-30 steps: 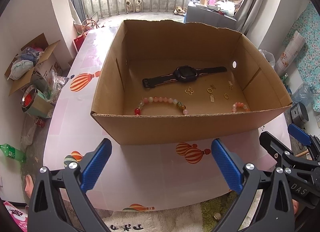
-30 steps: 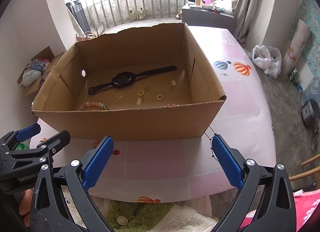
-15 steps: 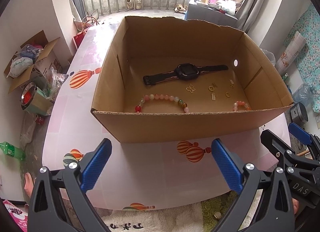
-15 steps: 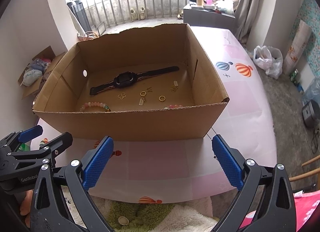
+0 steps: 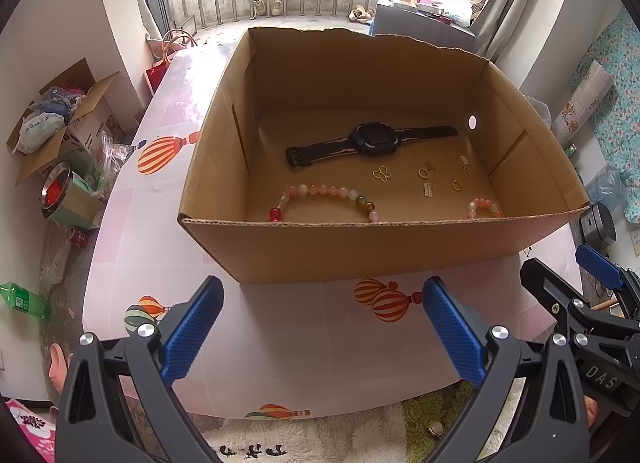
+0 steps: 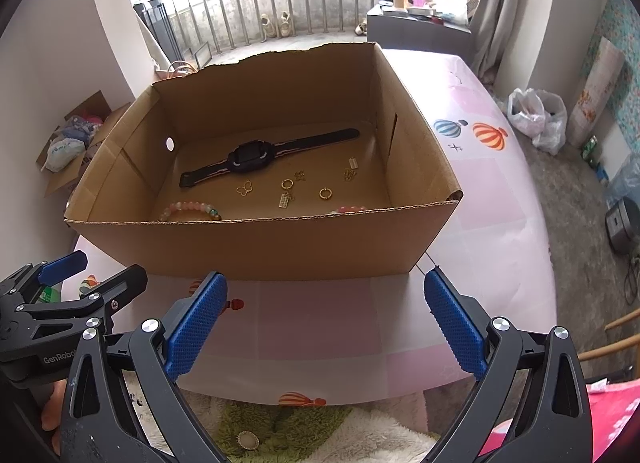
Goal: Organize jewelry
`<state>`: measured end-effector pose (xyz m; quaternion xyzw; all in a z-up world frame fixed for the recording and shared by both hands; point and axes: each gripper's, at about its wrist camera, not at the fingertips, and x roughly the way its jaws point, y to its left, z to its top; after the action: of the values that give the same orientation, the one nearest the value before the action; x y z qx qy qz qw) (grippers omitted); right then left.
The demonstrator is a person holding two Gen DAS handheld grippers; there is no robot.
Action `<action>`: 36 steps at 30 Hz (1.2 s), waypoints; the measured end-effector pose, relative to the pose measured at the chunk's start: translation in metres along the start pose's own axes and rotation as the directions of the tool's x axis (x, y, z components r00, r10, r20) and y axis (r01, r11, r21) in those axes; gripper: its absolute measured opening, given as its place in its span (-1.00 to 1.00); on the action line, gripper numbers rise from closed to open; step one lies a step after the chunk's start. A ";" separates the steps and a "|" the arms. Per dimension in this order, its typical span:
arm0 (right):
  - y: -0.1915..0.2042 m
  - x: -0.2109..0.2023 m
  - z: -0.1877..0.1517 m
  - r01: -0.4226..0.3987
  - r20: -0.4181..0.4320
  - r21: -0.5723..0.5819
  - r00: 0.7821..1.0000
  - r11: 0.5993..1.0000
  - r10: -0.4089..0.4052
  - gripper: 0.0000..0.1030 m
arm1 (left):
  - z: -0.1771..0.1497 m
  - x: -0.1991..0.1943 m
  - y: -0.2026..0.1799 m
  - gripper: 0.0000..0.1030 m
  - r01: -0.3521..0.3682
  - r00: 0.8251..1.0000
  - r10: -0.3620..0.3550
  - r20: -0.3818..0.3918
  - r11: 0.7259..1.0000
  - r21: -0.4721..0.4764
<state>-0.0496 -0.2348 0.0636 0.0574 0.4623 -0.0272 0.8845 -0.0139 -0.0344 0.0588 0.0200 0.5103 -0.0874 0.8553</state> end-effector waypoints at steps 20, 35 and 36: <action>0.000 0.000 0.000 -0.002 -0.002 0.001 1.000 1.000 0.002 0.84 | -0.002 0.001 0.001 0.89 -0.001 1.000 0.001 -0.006 1.000 -0.002; 0.000 0.001 -0.001 -0.004 -0.005 0.005 1.000 1.000 0.004 0.84 | -0.004 0.001 0.003 0.89 -0.005 1.000 0.005 -0.013 1.000 -0.011; 0.000 0.001 -0.001 -0.004 -0.005 0.006 1.000 1.000 0.004 0.84 | -0.005 0.001 0.003 0.89 -0.005 1.000 0.004 -0.015 1.000 -0.012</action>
<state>-0.0502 -0.2346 0.0623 0.0608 0.4644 -0.0268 0.8832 -0.0171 -0.0306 0.0551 0.0167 0.5171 -0.0824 0.8518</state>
